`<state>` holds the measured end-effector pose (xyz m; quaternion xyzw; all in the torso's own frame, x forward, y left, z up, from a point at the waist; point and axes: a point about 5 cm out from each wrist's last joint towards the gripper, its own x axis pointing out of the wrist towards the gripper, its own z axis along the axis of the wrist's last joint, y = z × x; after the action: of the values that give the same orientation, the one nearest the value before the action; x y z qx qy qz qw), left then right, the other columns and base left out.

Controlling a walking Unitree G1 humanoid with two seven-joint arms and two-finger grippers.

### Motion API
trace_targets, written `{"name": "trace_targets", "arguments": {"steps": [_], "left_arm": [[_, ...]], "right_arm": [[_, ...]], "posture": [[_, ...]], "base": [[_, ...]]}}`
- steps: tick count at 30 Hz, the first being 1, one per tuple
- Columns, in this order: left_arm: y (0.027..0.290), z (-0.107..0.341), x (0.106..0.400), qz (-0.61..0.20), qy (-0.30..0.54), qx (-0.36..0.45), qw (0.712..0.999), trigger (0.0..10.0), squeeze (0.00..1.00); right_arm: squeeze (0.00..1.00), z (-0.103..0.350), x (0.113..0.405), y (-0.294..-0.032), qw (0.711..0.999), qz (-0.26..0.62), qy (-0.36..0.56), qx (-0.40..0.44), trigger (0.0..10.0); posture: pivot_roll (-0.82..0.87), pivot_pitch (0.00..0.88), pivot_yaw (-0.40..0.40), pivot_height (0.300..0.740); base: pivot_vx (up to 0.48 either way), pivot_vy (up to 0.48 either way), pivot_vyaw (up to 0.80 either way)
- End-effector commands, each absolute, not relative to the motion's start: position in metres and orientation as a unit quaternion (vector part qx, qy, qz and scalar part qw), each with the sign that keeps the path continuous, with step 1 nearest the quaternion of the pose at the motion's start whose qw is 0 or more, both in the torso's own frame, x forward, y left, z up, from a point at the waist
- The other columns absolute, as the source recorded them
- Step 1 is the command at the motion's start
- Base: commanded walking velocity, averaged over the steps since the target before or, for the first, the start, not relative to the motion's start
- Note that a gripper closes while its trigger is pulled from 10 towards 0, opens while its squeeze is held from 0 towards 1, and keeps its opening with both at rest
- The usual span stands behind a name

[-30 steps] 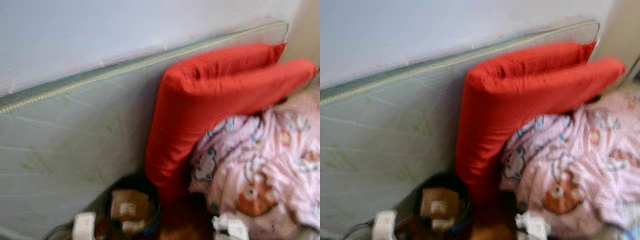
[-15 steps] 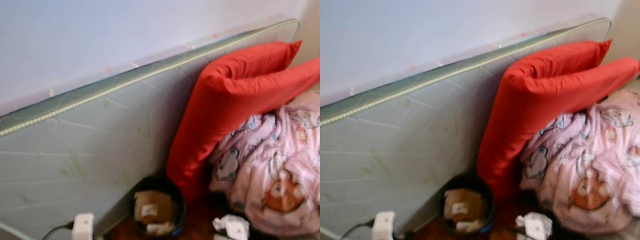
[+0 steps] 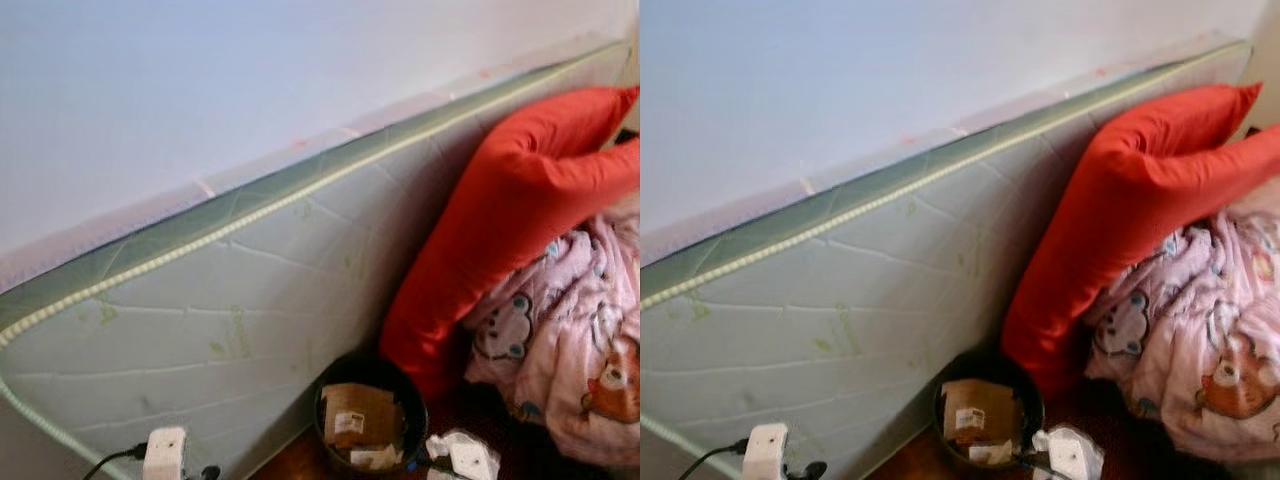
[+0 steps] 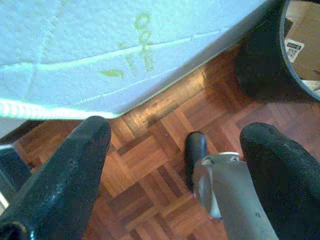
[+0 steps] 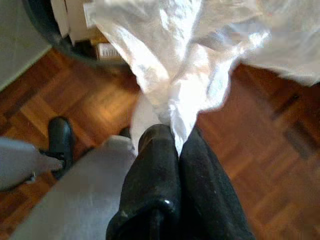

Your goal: Clean up the room

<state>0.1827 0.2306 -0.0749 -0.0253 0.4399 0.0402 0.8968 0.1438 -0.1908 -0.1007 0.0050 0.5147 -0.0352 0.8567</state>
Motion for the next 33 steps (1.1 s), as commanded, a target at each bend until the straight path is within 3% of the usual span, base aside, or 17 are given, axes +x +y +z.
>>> {"name": "trace_targets", "arguments": {"steps": [1,16,33], "left_arm": [[0.2317,-0.0749,0.1819,0.04,0.439,-0.022,0.897,10.0,0.0],[0.231,-0.0746,0.1823,0.028,0.439,-0.018,0.898,10.0,0.0],[0.2304,-0.0744,0.1832,0.026,0.439,-0.018,0.898,10.0,0.0]], "right_arm": [[0.0,-0.098,0.1513,-0.1895,0.863,-0.033,0.505,0.005,10.0],[0.0,-0.0981,0.151,-0.1895,0.862,-0.032,0.505,0.004,10.0],[0.0,-0.0976,0.1521,-0.1898,0.863,-0.029,0.505,0.002,10.0]], "posture": [[0.03,0.0,-0.031,0.74],[0.04,0.0,-0.033,0.74],[0.04,0.0,-0.036,0.74]], "base": [[0.0,0.0,0.0],[0.0,0.0,0.0],[0.212,-0.296,0.0]]}}
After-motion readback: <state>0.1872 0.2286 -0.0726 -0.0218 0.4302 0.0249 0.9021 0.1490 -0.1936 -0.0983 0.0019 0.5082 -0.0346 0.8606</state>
